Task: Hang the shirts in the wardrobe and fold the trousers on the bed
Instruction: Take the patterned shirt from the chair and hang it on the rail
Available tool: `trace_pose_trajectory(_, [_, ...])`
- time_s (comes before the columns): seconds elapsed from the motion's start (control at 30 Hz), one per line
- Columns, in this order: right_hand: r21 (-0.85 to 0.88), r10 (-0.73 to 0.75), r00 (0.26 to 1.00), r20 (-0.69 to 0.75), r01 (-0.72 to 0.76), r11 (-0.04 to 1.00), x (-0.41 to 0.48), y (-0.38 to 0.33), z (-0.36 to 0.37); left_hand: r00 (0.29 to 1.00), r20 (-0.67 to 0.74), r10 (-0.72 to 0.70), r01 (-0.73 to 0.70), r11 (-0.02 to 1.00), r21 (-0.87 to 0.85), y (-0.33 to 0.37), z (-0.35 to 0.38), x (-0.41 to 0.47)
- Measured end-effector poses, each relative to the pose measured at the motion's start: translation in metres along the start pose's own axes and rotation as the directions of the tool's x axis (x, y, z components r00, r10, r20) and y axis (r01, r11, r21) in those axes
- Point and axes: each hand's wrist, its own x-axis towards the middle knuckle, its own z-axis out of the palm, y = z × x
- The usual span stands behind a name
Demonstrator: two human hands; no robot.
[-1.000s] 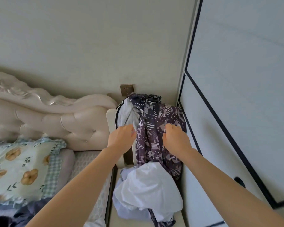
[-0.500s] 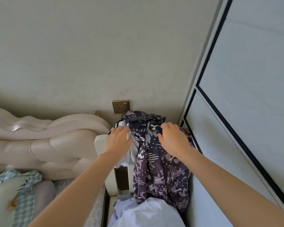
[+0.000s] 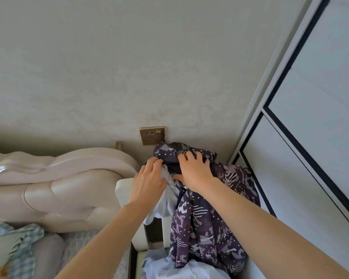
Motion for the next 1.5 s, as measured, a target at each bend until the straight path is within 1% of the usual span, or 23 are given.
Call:
trace_pose_trajectory(0.1, [0.035, -0.016, 1.0, 0.021, 0.015, 0.999, -0.001, 0.004, 0.001, 1.0, 0.026, -0.012, 0.012, 1.0, 0.015, -0.002, -0.002, 0.001])
trace_pose_trajectory(0.23, [0.096, -0.039, 0.996, -0.085, 0.048, 0.994, -0.007, 0.015, -0.015, 0.998, 0.064, -0.021, 0.019, 0.999, 0.033, 0.0, -0.009, 0.002])
trace_pose_trajectory(0.3, [0.175, 0.015, 0.991, -0.13, 0.008, 0.985, -0.01, 0.022, -0.028, 0.994, 0.106, -0.028, 0.022, 0.998, 0.058, 0.0, -0.012, 0.004])
trace_pose_trajectory(0.4, [0.334, 0.132, 0.984, -0.119, -0.085, 0.939, -0.017, 0.032, -0.044, 0.987, 0.154, -0.041, 0.028, 0.996, 0.082, 0.003, -0.019, 0.007])
trace_pose_trajectory(0.47, [0.395, 0.168, 0.977, -0.13, -0.104, 0.913, -0.023, 0.038, -0.053, 0.988, 0.154, -0.033, 0.019, 0.996, 0.09, 0.008, -0.026, 0.009])
trace_pose_trajectory(0.53, [0.442, 0.191, 0.97, -0.151, -0.106, 0.89, -0.031, 0.041, -0.062, 0.991, 0.132, -0.014, 0.011, 1.0, 0.025, 0.019, -0.034, 0.01])
trace_pose_trajectory(0.63, [0.501, 0.24, 0.95, -0.202, -0.11, 0.859, -0.044, 0.042, -0.084, 0.994, 0.096, 0.043, -0.029, 0.99, -0.141, 0.043, -0.05, 0.009])
trace_pose_trajectory(0.77, [0.556, 0.27, 0.918, -0.291, -0.068, 0.829, -0.067, 0.041, -0.115, 0.987, 0.072, 0.146, -0.116, 0.939, -0.324, 0.078, -0.074, 0.0])
trace_pose_trajectory(0.87, [0.583, 0.303, 0.886, -0.352, -0.046, 0.811, -0.088, 0.036, -0.136, 0.98, -0.027, 0.199, -0.191, 0.882, -0.431, 0.104, -0.09, -0.011])
trace_pose_trajectory(0.9, [0.607, 0.321, 0.87, -0.373, -0.033, 0.794, -0.095, 0.034, -0.142, 0.979, -0.062, 0.196, -0.202, 0.865, -0.459, 0.111, -0.094, -0.015])
trace_pose_trajectory(0.93, [0.655, 0.34, 0.858, -0.384, -0.006, 0.755, -0.102, 0.032, -0.149, 0.979, -0.084, 0.187, -0.204, 0.857, -0.473, 0.119, -0.098, -0.018])
trace_pose_trajectory(1.03, [0.825, 0.4, 0.845, -0.356, 0.083, 0.56, -0.126, 0.027, -0.169, 0.981, -0.101, 0.167, -0.195, 0.861, -0.47, 0.138, -0.107, -0.029])
trace_pose_trajectory(1.1, [0.877, 0.438, 0.834, -0.336, 0.107, 0.468, -0.142, 0.023, -0.183, 0.984, -0.088, 0.153, -0.176, 0.873, -0.454, 0.147, -0.111, -0.036])
trace_pose_trajectory(1.17, [0.892, 0.46, 0.814, -0.354, 0.145, 0.428, -0.154, 0.02, -0.197, 0.988, -0.076, 0.137, -0.155, 0.909, -0.388, 0.155, -0.116, -0.044])
trace_pose_trajectory(1.23, [0.891, 0.474, 0.796, -0.375, 0.17, 0.42, -0.165, 0.018, -0.207, 0.987, -0.098, 0.128, -0.154, 0.93, -0.335, 0.162, -0.121, -0.053])
trace_pose_trajectory(1.3, [0.897, 0.501, 0.773, -0.39, 0.196, 0.396, -0.174, 0.017, -0.216, 0.979, -0.172, 0.109, -0.163, 0.924, -0.346, 0.169, -0.125, -0.06])
trace_pose_trajectory(1.43, [0.916, 0.563, 0.726, -0.395, 0.26, 0.307, -0.188, 0.018, -0.238, 0.947, -0.319, 0.048, -0.179, 0.901, -0.395, 0.179, -0.147, -0.07])
trace_pose_trajectory(1.5, [0.913, 0.577, 0.709, -0.404, 0.278, 0.298, -0.196, 0.02, -0.251, 0.929, -0.369, 0.026, -0.2, 0.874, -0.443, 0.181, -0.166, -0.073])
